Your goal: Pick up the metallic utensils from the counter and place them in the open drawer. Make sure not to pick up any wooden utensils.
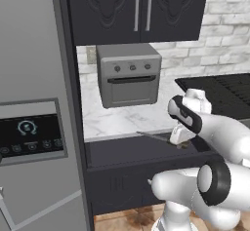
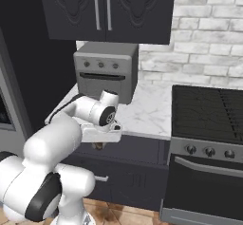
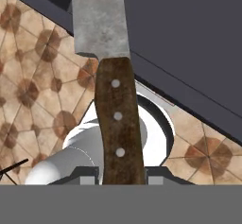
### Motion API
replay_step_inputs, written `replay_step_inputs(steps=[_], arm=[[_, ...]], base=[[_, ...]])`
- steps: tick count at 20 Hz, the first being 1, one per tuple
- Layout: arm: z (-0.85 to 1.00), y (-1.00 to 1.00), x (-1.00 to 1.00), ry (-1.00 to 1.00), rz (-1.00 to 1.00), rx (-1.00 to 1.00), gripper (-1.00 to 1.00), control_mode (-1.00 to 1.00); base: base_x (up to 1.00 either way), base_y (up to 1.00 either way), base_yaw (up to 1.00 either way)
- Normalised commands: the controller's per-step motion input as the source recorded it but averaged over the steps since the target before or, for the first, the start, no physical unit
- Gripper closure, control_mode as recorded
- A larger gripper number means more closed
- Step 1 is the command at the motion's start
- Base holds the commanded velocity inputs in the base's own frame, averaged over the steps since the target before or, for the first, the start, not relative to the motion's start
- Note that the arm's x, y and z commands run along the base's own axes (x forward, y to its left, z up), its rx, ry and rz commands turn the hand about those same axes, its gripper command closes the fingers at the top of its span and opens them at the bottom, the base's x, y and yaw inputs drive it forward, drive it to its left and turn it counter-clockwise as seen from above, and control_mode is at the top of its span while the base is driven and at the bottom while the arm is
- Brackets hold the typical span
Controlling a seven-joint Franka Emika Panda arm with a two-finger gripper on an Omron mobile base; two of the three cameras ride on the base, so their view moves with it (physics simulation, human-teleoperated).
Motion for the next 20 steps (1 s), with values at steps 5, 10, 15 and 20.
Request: replay_step_inputs(steps=[5,10,15,20], arm=[[-0.46,0.05,0.00,0.14,0.00,0.00,1.00,-1.00],[-0.36,0.00,0.00,0.21,0.00,0.00,1.00,-1.00],[0.05,0.00,0.06,0.08,0.00,0.00,1.00,-1.00],[0.31,0.00,0.11,0.00,0.00,0.00,1.00,-1.00]], base=[[0.00,0.00,0.00],[0.00,0.00,0.00],[0.00,0.00,0.00],[0.00,0.00,0.00]])
